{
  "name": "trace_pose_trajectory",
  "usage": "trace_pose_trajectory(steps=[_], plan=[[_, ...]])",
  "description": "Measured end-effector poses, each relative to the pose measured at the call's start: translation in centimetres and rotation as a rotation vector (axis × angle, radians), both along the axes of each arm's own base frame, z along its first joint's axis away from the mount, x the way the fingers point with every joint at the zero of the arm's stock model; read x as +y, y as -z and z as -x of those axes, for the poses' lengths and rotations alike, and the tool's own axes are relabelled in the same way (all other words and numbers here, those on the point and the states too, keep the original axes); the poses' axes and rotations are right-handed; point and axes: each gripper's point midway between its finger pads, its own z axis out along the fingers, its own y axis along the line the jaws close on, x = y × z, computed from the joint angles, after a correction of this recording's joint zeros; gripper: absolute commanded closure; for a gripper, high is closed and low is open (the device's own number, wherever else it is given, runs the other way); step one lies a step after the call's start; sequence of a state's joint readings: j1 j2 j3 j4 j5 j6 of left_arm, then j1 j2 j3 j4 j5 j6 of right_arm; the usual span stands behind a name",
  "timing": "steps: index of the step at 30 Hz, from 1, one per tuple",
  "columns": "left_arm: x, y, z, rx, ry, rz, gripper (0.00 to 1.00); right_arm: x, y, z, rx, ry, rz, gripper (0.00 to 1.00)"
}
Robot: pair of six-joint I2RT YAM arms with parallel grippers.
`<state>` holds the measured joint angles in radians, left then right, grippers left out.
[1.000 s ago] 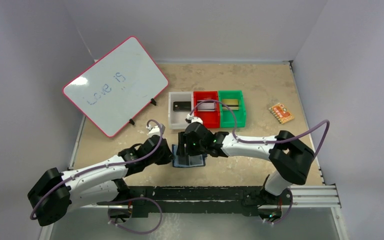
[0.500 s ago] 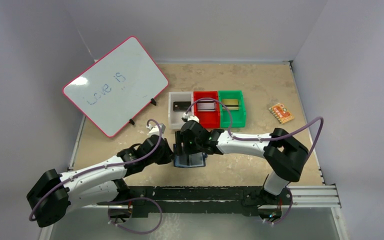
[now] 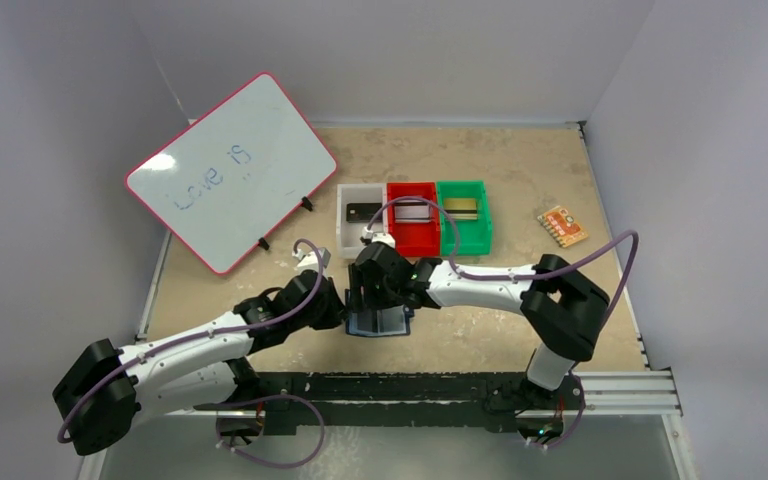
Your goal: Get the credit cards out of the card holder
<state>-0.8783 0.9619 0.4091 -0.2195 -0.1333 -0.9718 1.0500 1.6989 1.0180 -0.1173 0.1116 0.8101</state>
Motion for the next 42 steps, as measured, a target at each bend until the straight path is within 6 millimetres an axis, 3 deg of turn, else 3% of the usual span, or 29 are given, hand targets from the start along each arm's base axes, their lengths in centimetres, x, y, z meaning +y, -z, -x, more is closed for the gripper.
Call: trace_pose_trajectory(steps=[22, 29, 36, 42], plan=[[0.0, 0.0, 0.0, -0.005, 0.005, -0.002, 1.00, -0.7, 0.0, 0.0, -0.002, 0.020, 0.034, 0.36], [0.0, 0.0, 0.0, -0.005, 0.004, -0.002, 1.00, -2.0, 0.4, 0.0, -0.003, 0.045, 0.086, 0.37], [0.0, 0.0, 0.0, -0.004, 0.004, -0.004, 1.00, -2.8, -1.8, 0.1, -0.028, 0.063, 0.072, 0.39], [0.0, 0.0, 0.0, -0.004, 0.004, -0.004, 1.00, -4.1, -1.9, 0.3, -0.029, 0.088, 0.099, 0.40]])
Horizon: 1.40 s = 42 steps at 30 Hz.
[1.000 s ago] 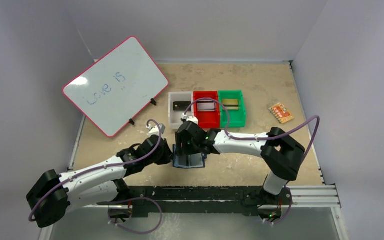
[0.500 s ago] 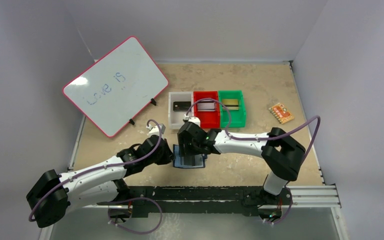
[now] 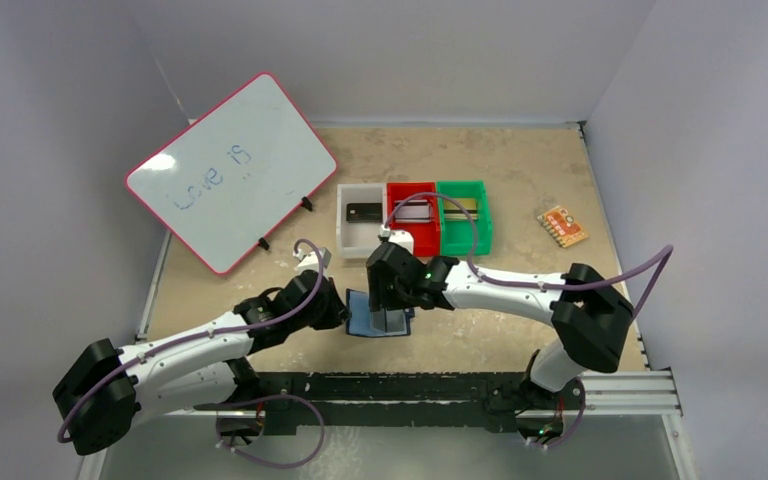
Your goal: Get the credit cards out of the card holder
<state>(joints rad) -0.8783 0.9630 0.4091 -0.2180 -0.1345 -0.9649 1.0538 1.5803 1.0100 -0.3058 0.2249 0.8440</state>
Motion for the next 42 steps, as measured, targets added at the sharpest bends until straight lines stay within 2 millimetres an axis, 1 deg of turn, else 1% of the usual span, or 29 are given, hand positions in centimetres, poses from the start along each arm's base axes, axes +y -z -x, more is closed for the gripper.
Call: trace_pose_trajectory(steps=[7, 10, 15, 21, 25, 31, 36, 39, 42], plan=[[0.0, 0.0, 0.0, 0.001, 0.000, -0.001, 1.00, -1.3, -0.4, 0.0, -0.007, 0.041, 0.025, 0.40], [0.0, 0.1, 0.0, 0.002, 0.000, -0.002, 1.00, -2.1, -0.8, 0.2, -0.013, 0.056, 0.030, 0.40], [0.0, 0.1, 0.0, 0.001, 0.000, -0.002, 1.00, -3.4, -0.9, 0.6, -0.009, 0.085, 0.059, 0.39], [0.0, 0.2, 0.0, 0.004, 0.000, -0.005, 1.00, -4.1, -1.1, 0.9, -0.011, 0.093, 0.054, 0.38], [0.0, 0.2, 0.0, 0.006, 0.000, -0.007, 1.00, -3.5, -1.3, 0.9, -0.013, 0.083, 0.026, 0.39], [0.0, 0.2, 0.0, 0.006, 0.000, -0.007, 1.00, -1.7, -0.6, 1.6, 0.017, 0.029, -0.061, 0.39], [0.0, 0.2, 0.0, 0.006, 0.000, -0.007, 1.00, 0.3, -0.6, 1.6, 0.027, -0.011, -0.134, 0.39], [0.1, 0.3, 0.0, 0.008, 0.000, -0.010, 1.00, 0.6, 0.0, 1.7, 0.042, -0.018, -0.133, 0.38], [0.0, 0.3, 0.0, 0.008, 0.000, -0.010, 1.00, 0.1, 1.0, 2.0, 0.059, -0.012, -0.108, 0.38]])
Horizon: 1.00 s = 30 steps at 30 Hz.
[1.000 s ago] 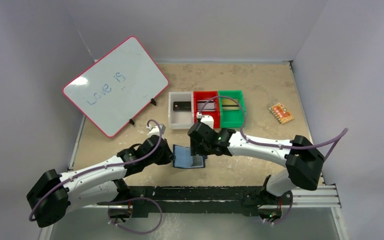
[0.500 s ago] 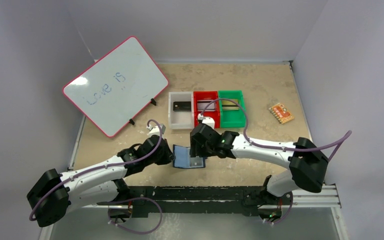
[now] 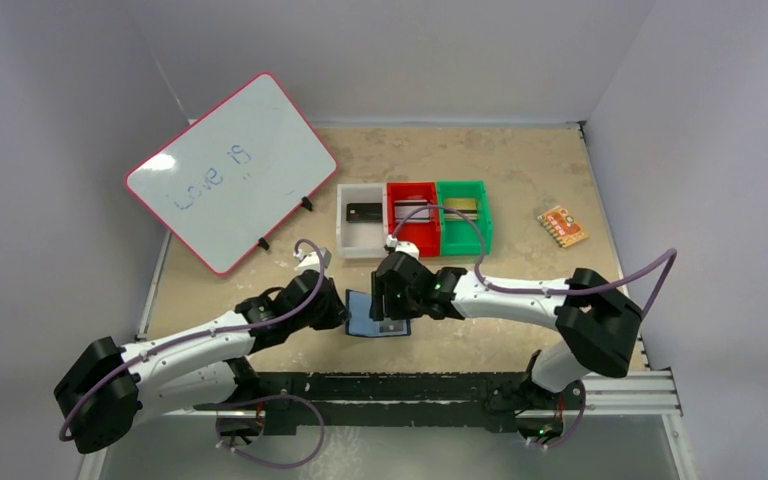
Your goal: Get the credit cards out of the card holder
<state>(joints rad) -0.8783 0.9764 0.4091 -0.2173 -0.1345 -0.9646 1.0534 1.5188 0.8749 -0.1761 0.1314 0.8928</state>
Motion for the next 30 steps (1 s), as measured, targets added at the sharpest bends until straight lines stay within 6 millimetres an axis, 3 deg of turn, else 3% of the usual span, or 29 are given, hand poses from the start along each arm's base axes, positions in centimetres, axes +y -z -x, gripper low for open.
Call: trace_pose_trajectory(steps=[8, 23, 30], plan=[[0.0, 0.0, 0.0, 0.001, 0.000, -0.001, 1.00, -1.7, 2.3, 0.5, 0.045, 0.026, 0.096, 0.37], [0.0, 0.2, 0.0, 0.004, 0.000, -0.005, 1.00, -3.2, 2.9, 0.6, 0.047, 0.058, 0.157, 0.35], [0.0, 0.2, 0.0, 0.004, 0.000, -0.005, 1.00, -2.8, 2.8, 0.5, 0.042, 0.055, 0.142, 0.41]])
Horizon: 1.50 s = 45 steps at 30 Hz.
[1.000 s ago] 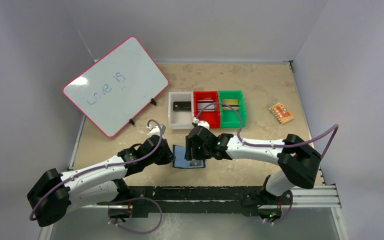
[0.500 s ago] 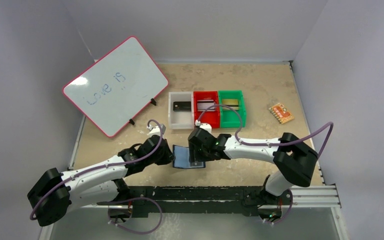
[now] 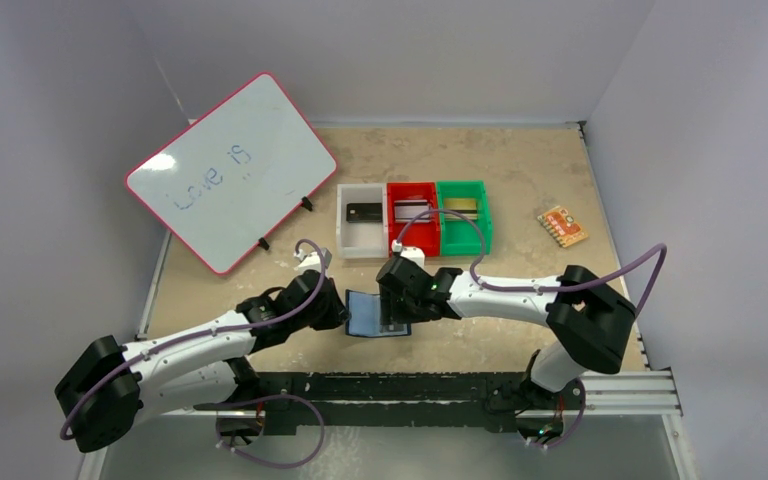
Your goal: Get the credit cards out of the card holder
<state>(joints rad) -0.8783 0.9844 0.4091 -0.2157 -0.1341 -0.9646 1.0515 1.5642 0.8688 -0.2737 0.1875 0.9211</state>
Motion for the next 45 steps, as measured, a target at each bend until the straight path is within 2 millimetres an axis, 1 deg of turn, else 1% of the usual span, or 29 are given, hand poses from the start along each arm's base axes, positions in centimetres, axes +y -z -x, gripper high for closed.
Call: trace_pose_trajectory(steps=[5, 12, 14, 20, 22, 32, 40, 45], plan=[[0.0, 0.0, 0.0, 0.000, 0.000, 0.000, 1.00, 0.0, 0.0, -0.1, -0.004, 0.001, 0.000, 0.46], [0.0, 0.0, 0.0, 0.000, 0.000, 0.000, 1.00, 0.1, -0.1, -0.2, -0.008, 0.000, -0.004, 0.46], [0.0, 0.0, 0.0, 0.000, 0.000, 0.000, 1.00, 0.4, -0.4, -0.3, -0.011, -0.003, -0.021, 0.46], [0.0, 0.0, 0.0, -0.001, -0.001, -0.001, 1.00, 1.4, -2.2, -0.5, -0.031, -0.015, -0.096, 0.45], [0.0, 0.0, 0.0, -0.001, -0.001, 0.000, 1.00, 1.6, -2.4, -0.5, -0.035, -0.017, -0.106, 0.45], [0.0, 0.0, -0.1, -0.003, -0.002, -0.001, 1.00, 2.0, -2.6, -0.5, -0.034, -0.025, -0.123, 0.47], [0.0, 0.0, -0.1, -0.005, 0.002, -0.004, 1.00, 1.9, -2.2, -0.5, -0.033, -0.033, -0.110, 0.43], [0.0, 0.0, -0.1, -0.005, 0.002, -0.005, 1.00, 2.0, -2.0, -0.5, -0.033, -0.046, -0.107, 0.39]])
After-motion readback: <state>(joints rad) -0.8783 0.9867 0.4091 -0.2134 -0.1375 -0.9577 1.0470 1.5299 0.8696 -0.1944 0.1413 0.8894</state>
